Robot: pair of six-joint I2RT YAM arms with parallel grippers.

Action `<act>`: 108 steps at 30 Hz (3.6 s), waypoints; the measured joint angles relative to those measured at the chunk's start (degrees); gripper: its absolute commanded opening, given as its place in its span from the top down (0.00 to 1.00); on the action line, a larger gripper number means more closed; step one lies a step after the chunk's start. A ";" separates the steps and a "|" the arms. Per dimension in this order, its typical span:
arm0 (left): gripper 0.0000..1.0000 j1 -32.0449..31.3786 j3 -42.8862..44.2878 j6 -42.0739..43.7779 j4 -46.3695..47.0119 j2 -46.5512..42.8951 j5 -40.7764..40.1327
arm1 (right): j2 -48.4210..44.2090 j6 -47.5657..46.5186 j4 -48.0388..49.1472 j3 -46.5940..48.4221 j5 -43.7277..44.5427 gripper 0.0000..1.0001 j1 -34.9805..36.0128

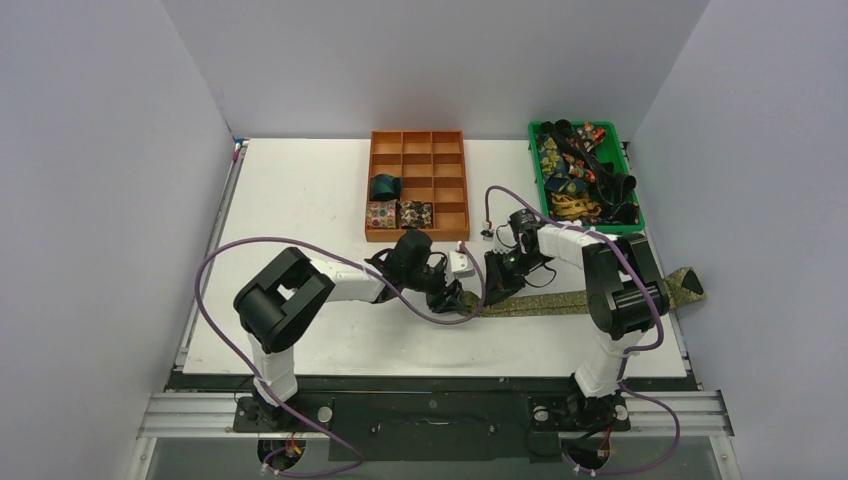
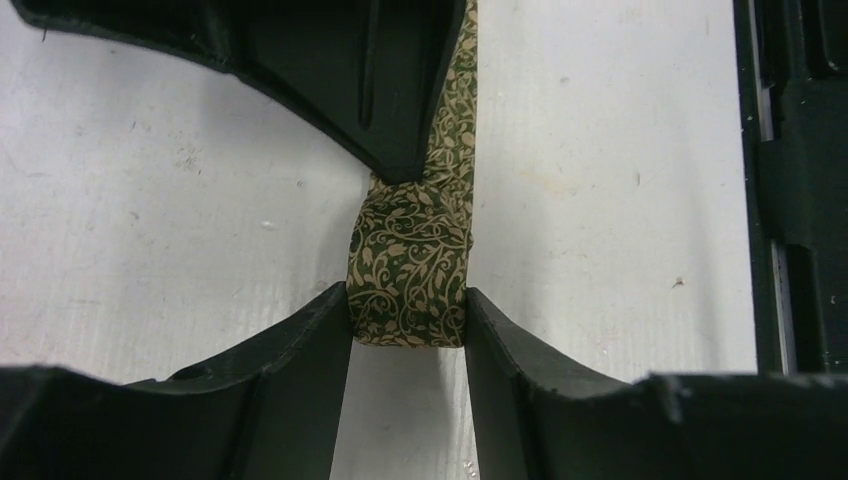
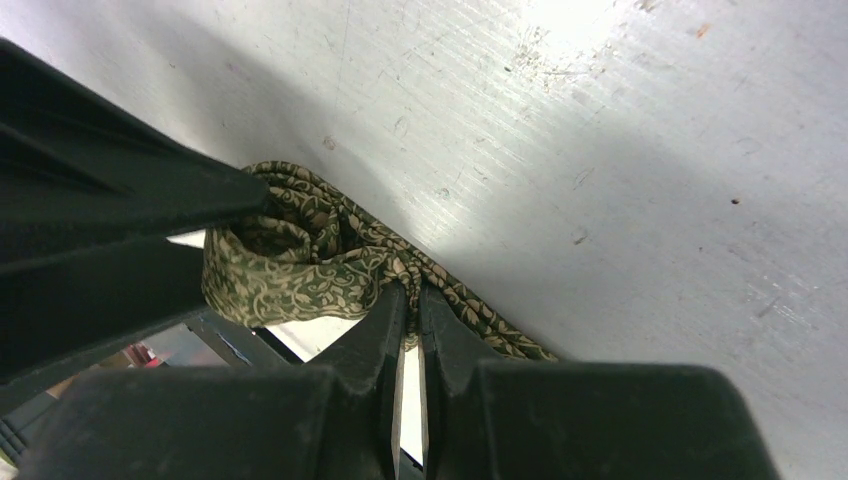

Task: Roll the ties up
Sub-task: Roll the tie at the center of the board.

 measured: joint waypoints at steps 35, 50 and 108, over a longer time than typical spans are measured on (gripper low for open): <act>0.68 -5.55 7.87 2.93 0.46 8.31 -6.14 | -4.20 1.44 -0.50 -0.94 -4.50 0.69 -5.49; 0.67 -5.60 7.85 4.57 -0.79 7.91 -6.80 | -3.23 3.15 -0.39 -0.11 -8.83 0.69 -1.70; 0.51 -2.19 -7.06 4.13 22.14 4.42 -5.01 | 4.11 0.42 0.20 3.61 -8.48 0.97 1.46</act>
